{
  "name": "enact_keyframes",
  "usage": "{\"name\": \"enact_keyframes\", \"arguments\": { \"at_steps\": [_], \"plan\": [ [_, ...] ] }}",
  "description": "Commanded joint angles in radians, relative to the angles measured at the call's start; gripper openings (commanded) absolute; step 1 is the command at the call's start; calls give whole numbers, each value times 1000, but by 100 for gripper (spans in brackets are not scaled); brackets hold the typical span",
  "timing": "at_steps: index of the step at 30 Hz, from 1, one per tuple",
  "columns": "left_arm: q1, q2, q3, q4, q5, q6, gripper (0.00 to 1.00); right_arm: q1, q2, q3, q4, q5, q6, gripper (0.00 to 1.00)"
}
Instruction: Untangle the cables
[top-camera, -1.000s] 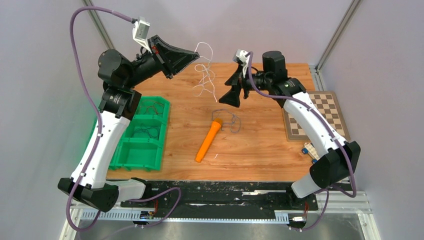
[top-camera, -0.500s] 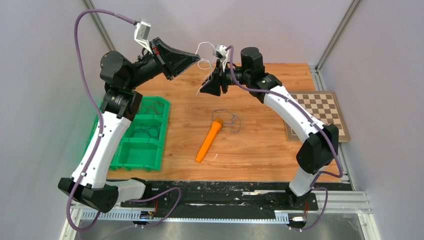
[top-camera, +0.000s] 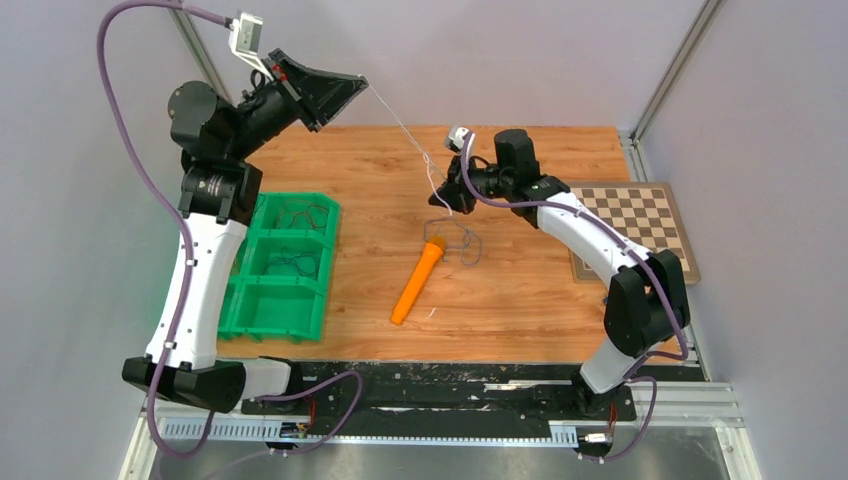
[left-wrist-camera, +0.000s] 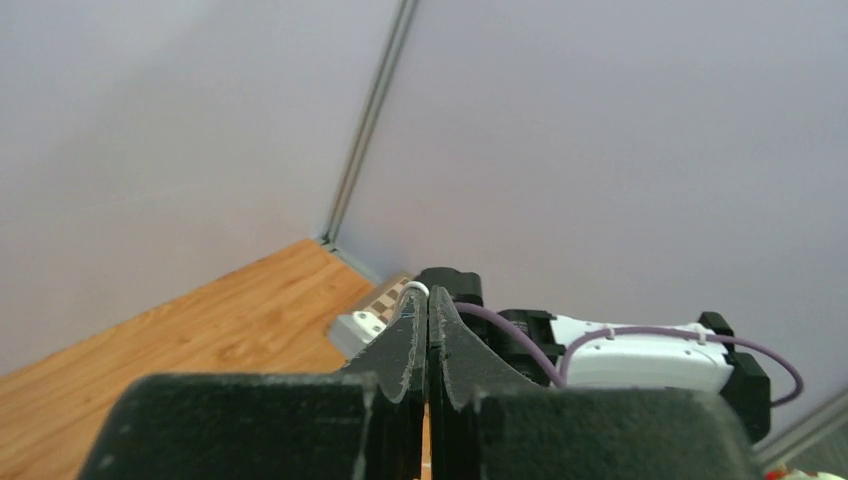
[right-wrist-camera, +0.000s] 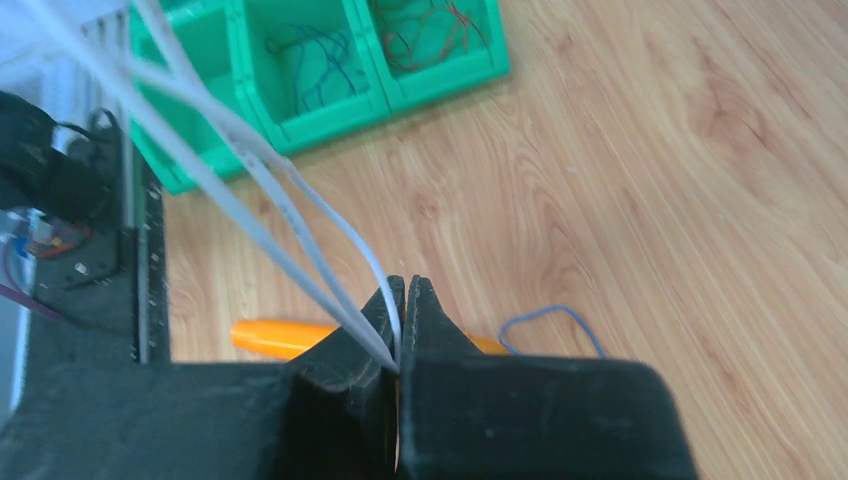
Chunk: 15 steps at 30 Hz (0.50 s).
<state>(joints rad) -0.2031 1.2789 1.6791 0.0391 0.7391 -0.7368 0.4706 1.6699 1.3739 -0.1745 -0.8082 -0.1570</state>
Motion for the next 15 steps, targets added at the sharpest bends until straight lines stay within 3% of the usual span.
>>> {"name": "enact_keyframes", "arguments": {
  "at_steps": [1, 7, 15],
  "plan": [
    [84, -18, 133, 152, -53, -32, 0, -47, -13, -116, -113, 110, -170, 0],
    [154, -29, 140, 141, -33, -26, 0, -82, -15, -100, -185, 91, -210, 0],
    [232, -200, -63, -8, 26, 151, 0, -63, -42, 52, -228, -33, -165, 0]
  ]
}}
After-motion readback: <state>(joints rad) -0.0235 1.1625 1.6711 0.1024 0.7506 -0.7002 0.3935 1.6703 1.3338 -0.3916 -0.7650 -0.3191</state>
